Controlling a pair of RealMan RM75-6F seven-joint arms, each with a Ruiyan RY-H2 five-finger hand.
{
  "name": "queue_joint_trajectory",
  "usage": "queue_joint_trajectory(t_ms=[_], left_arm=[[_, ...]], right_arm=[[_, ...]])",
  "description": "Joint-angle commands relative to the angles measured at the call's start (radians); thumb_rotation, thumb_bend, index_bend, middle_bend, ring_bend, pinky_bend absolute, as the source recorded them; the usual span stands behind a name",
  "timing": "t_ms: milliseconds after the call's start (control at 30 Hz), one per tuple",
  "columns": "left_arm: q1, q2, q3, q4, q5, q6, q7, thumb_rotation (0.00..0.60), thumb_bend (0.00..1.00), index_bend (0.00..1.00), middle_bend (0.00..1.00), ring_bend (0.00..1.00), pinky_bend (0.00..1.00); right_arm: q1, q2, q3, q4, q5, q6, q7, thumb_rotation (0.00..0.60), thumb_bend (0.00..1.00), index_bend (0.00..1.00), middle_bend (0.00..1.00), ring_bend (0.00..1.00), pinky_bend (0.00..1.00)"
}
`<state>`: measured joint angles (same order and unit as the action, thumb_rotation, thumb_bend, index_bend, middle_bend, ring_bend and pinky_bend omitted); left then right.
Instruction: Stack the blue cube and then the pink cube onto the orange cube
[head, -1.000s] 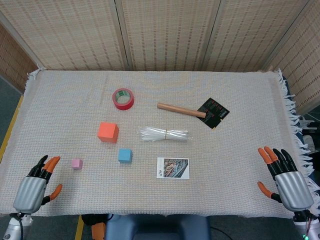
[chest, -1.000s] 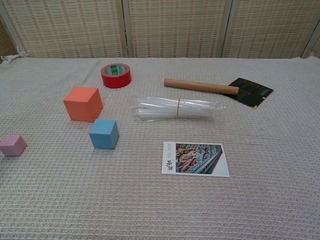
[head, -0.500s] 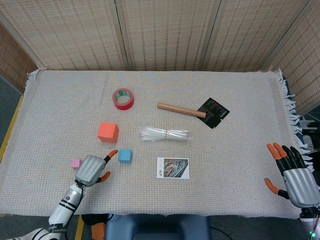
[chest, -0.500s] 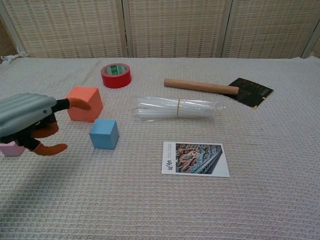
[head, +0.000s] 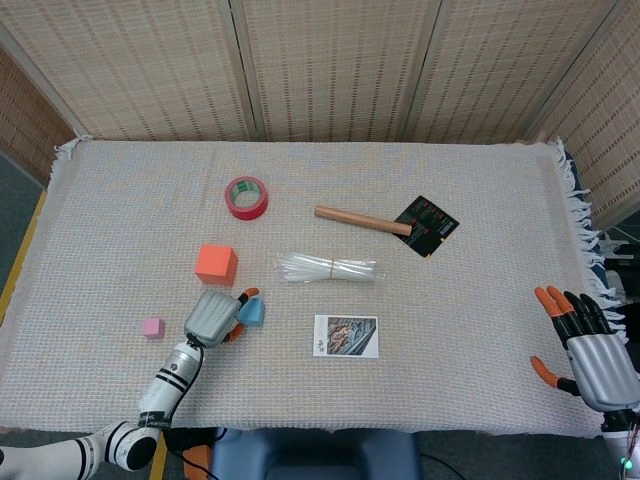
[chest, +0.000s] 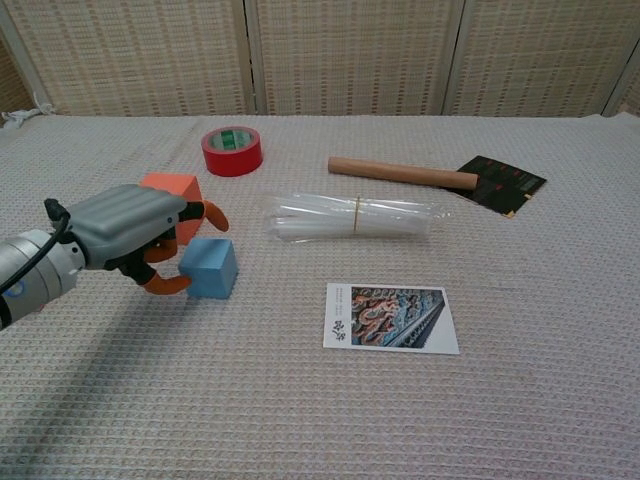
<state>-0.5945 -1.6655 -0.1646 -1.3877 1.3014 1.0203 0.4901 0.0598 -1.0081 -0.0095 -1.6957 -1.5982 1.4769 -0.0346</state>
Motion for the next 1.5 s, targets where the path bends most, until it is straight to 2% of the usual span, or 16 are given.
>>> queue_joint_trajectory(t_ms=[33, 100, 233, 400, 500, 667, 800, 900, 1100, 1500], left_arm=[[-0.009, -0.011, 0.001, 0.013, -0.028, -0.004, 0.023, 0.6, 0.32, 0.22, 1.0, 1.0, 1.0], [-0.011, -0.016, 0.002, 0.021, -0.03, 0.008, 0.031, 0.6, 0.32, 0.28, 1.0, 1.0, 1.0], [-0.008, -0.025, 0.006, 0.025, -0.016, 0.04, 0.019, 0.6, 0.32, 0.55, 1.0, 1.0, 1.0], [0.007, 0.001, 0.02, -0.016, 0.013, 0.086, 0.006, 0.6, 0.32, 0.64, 1.0, 1.0, 1.0], [0.017, 0.062, 0.018, -0.1, 0.01, 0.101, 0.018, 0.6, 0.32, 0.65, 1.0, 1.0, 1.0], [0.019, 0.166, -0.02, -0.203, 0.021, 0.158, 0.072, 0.6, 0.32, 0.64, 1.0, 1.0, 1.0], [-0.007, 0.232, -0.059, -0.217, -0.005, 0.14, 0.102, 0.6, 0.32, 0.63, 1.0, 1.0, 1.0], [-0.03, 0.264, -0.086, -0.223, -0.066, 0.092, 0.1, 0.6, 0.32, 0.61, 1.0, 1.0, 1.0], [-0.078, 0.299, -0.102, -0.18, -0.152, 0.005, 0.101, 0.6, 0.32, 0.62, 1.0, 1.0, 1.0], [-0.139, 0.278, -0.077, -0.023, -0.13, -0.068, -0.007, 0.6, 0.31, 0.62, 1.0, 1.0, 1.0]], right_arm=[[0.0, 0.002, -0.001, 0.0, -0.004, 0.0, 0.003, 0.535, 0.2, 0.0, 0.0, 0.0, 0.0], [0.0, 0.004, -0.002, -0.001, -0.006, 0.0, 0.007, 0.535, 0.2, 0.0, 0.0, 0.0, 0.0], [-0.002, 0.007, -0.004, -0.001, -0.012, 0.005, 0.013, 0.536, 0.2, 0.0, 0.0, 0.0, 0.0], [-0.001, 0.006, -0.006, -0.001, -0.014, -0.001, 0.009, 0.536, 0.2, 0.0, 0.0, 0.0, 0.0], [-0.001, 0.006, -0.006, -0.001, -0.013, -0.003, 0.009, 0.536, 0.2, 0.0, 0.0, 0.0, 0.0], [-0.003, 0.005, -0.005, -0.003, -0.013, 0.002, 0.008, 0.536, 0.2, 0.0, 0.0, 0.0, 0.0], [-0.004, 0.0, -0.001, -0.005, -0.009, 0.004, -0.001, 0.536, 0.2, 0.0, 0.0, 0.0, 0.0], [0.001, -0.005, 0.001, -0.006, -0.004, -0.005, -0.008, 0.535, 0.2, 0.0, 0.0, 0.0, 0.0], [0.016, -0.021, 0.002, 0.002, 0.006, -0.037, -0.025, 0.536, 0.2, 0.0, 0.0, 0.0, 0.0], [0.01, -0.027, 0.009, -0.002, 0.027, -0.031, -0.045, 0.536, 0.2, 0.0, 0.0, 0.0, 0.0]])
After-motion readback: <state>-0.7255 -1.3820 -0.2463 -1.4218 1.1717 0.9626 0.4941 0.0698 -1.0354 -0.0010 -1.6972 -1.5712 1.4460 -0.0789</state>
